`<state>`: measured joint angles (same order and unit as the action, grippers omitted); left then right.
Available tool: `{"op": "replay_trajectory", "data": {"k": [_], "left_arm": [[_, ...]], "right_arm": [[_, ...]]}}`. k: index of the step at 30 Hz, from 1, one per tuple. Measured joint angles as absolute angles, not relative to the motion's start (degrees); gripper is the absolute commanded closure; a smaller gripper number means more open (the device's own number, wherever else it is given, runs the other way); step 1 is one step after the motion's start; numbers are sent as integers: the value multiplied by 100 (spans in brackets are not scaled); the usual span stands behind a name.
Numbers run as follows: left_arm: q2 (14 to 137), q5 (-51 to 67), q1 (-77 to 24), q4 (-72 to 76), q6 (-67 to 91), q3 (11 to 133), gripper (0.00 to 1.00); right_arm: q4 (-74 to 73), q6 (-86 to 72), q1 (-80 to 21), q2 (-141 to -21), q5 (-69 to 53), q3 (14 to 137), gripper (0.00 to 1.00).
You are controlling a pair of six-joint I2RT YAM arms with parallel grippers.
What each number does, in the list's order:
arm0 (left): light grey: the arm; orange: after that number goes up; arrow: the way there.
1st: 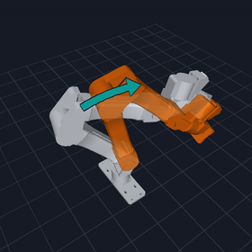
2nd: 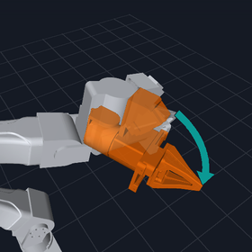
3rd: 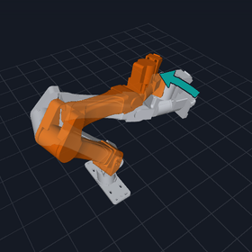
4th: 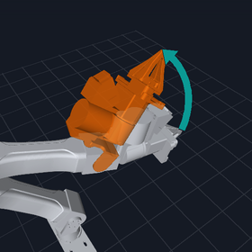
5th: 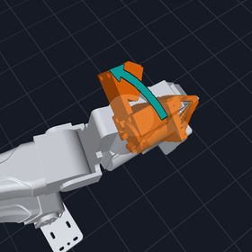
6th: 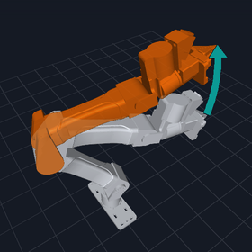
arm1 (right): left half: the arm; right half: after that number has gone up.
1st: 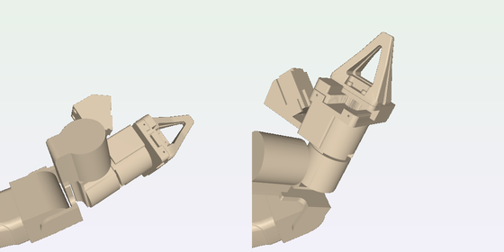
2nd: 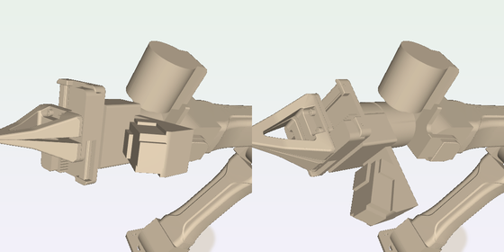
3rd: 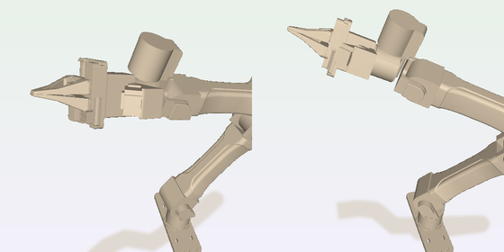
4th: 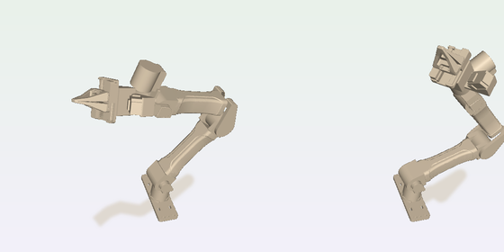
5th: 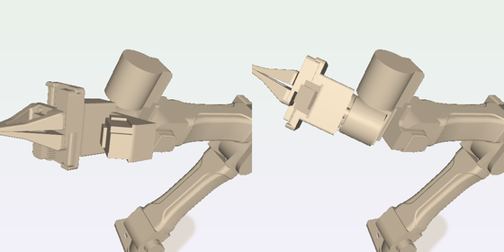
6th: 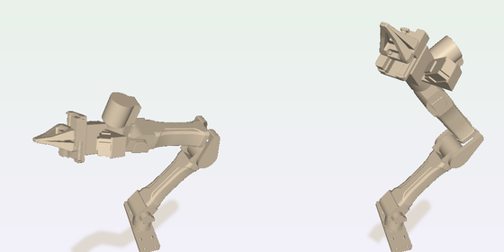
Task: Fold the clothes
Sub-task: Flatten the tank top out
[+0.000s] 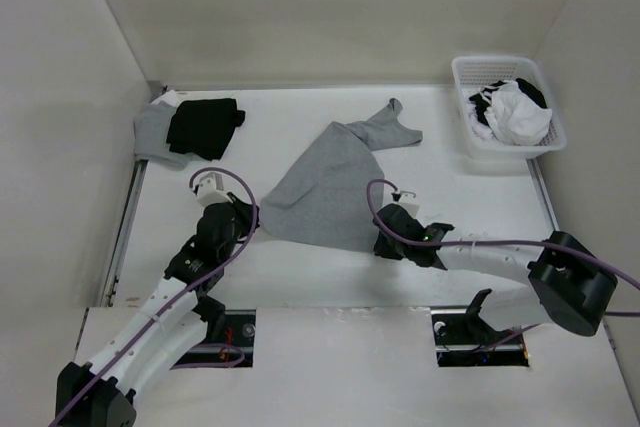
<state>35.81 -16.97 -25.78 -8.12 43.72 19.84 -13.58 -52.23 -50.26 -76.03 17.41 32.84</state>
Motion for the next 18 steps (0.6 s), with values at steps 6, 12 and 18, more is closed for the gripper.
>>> {"op": "replay_trajectory", "data": {"k": [6,12,18], "left_arm": [[3704,-1634,-2578,-657,4375,1984,98],[3706,-1619,-2576,-582,4375,1984,98],[3570,-1619,-2574,-672,4394,2158,99]], "right_arm": [[-1282,-5227,-4936,-7620,1400,3277,88],[-1157,-5275,-4764,-7408,1334,3065,100],[-1769,-5238,-4834,-6099,1890,3181,100]]}}
